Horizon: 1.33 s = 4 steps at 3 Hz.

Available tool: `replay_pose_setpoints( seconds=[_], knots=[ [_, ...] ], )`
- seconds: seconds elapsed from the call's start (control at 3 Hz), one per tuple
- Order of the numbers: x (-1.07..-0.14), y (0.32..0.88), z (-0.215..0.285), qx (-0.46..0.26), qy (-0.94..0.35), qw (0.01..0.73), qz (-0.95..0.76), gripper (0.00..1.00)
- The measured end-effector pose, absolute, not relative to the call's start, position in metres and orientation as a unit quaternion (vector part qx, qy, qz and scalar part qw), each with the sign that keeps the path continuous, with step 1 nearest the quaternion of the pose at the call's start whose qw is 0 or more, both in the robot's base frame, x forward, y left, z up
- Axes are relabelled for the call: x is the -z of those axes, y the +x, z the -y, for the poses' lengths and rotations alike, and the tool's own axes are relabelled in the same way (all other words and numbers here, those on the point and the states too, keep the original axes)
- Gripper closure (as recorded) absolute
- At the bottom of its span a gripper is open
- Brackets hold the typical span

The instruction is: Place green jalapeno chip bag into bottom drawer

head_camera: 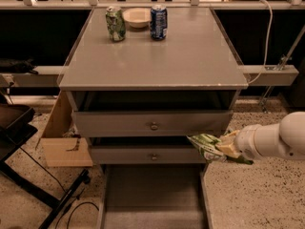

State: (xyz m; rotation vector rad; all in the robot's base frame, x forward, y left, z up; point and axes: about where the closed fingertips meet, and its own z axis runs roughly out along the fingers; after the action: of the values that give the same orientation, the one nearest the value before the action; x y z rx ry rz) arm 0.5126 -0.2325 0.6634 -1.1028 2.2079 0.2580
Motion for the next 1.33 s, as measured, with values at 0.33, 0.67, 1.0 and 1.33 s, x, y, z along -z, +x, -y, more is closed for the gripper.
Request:
replay_pose_setpoints(
  seconds=[0.33, 0.67, 1.0, 1.33],
  knots=[
    [-0.591, 0.507, 0.225, -0.134, -0.418, 0.287, -0.852, 1.0],
    [-0.504, 0.489, 0.221, -0.186, -0.412, 0.241, -0.859, 1.0],
    [-0.435, 0.472, 0.221, -0.219, -0.412, 0.208, -0.86, 1.0],
    [-0.435, 0.472, 0.22, -0.219, -0.415, 0.208, -0.858, 1.0]
  ],
)
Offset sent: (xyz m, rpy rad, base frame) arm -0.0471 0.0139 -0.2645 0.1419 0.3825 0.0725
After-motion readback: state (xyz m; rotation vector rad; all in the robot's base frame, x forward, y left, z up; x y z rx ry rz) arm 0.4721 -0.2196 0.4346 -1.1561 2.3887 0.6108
